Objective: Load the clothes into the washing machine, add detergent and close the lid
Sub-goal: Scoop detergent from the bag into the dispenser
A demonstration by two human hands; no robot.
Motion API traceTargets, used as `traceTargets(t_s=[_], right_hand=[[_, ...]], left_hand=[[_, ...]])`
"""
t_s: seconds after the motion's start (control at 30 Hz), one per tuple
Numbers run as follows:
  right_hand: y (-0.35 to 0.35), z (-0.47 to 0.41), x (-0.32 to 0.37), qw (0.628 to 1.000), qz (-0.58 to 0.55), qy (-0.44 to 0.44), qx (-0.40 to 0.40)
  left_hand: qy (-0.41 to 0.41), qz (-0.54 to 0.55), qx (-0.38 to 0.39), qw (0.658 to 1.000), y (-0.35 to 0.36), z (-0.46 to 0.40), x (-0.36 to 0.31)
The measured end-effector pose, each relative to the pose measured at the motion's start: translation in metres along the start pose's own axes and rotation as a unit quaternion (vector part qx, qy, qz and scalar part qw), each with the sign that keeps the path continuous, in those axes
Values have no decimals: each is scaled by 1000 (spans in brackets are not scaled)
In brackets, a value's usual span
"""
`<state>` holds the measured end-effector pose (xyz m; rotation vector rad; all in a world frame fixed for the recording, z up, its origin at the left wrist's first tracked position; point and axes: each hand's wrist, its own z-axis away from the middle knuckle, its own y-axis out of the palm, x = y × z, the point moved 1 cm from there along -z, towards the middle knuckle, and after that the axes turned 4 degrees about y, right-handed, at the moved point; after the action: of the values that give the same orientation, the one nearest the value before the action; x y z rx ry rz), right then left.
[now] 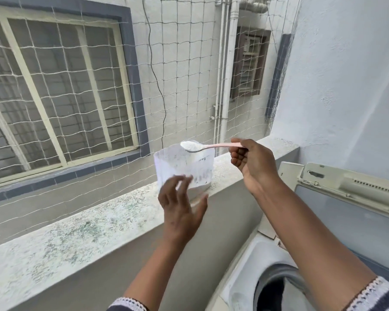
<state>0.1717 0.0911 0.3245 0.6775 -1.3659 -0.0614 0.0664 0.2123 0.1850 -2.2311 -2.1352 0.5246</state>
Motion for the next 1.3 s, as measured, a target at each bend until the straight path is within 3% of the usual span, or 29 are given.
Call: traceTargets(t_s=[0.13,0.33,0.5,0.7,0.87,1.13,1.3], right_hand=[[-29,9,9,1000,-10,-6,-13],[-96,24,27,997,-13,-20,-70],[-170,44,38,991,-6,-35,-131],[-266,67,36,976,16,-32,-215],[-330,82,27,962,21,-17,-273],[-413,88,-23,933,0,59,-354],[-449,82,-56,912,-6,112,-394]], left_hand=[[104,41,34,993,22,19,-38],[162,169,203,951,60,39,-83],[82,292,364,881,102,70,-110],[-57,359,452,815,147,109,-152],[-91,347,515,779,184,142,-175],[-128,236,648,713,220,200,-193],[-163,227,675,683,229,220,-198]])
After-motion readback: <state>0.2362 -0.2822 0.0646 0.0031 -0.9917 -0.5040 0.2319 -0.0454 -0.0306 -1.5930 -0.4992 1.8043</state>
